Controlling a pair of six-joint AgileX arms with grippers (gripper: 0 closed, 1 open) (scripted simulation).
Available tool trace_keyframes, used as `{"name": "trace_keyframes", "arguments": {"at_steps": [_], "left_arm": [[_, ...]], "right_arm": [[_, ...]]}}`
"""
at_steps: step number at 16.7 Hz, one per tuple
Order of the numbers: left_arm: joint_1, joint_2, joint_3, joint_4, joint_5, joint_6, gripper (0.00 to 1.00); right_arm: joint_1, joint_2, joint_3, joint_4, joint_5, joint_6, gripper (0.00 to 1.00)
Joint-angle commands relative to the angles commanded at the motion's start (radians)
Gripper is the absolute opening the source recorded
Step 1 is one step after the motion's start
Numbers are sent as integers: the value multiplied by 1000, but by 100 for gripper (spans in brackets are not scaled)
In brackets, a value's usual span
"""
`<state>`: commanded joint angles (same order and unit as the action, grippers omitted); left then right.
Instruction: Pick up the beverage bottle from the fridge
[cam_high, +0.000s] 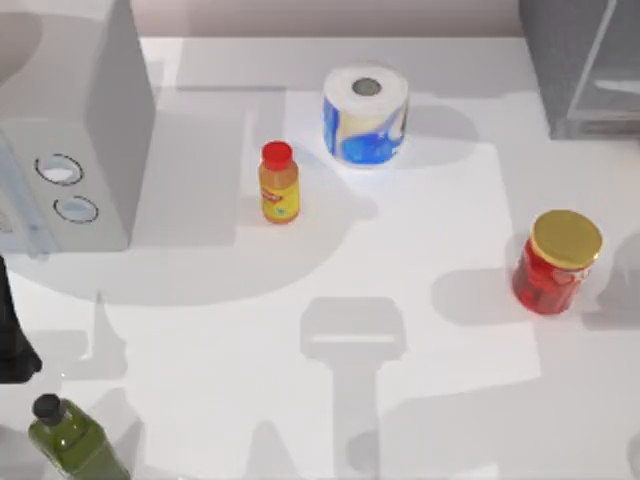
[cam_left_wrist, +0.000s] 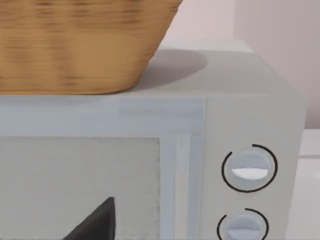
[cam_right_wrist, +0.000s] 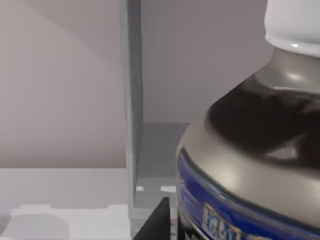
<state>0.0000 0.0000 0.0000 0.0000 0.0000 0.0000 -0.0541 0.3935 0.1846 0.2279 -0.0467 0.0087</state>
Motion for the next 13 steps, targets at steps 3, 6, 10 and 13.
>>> {"name": "trace_keyframes", "arguments": {"at_steps": [3, 6, 10, 13], "left_arm": [[0, 0, 0, 0, 0, 0, 100], [0, 0, 0, 0, 0, 0, 100], [0, 0, 0, 0, 0, 0, 100], [0, 0, 0, 0, 0, 0, 100]], "right_arm": [[29, -225, -104, -127, 25, -4, 0], [48, -357, -168, -206, 42, -7, 0], [54, -393, -185, -228, 47, -9, 0], [51, -389, -183, -226, 45, -7, 0]]}}
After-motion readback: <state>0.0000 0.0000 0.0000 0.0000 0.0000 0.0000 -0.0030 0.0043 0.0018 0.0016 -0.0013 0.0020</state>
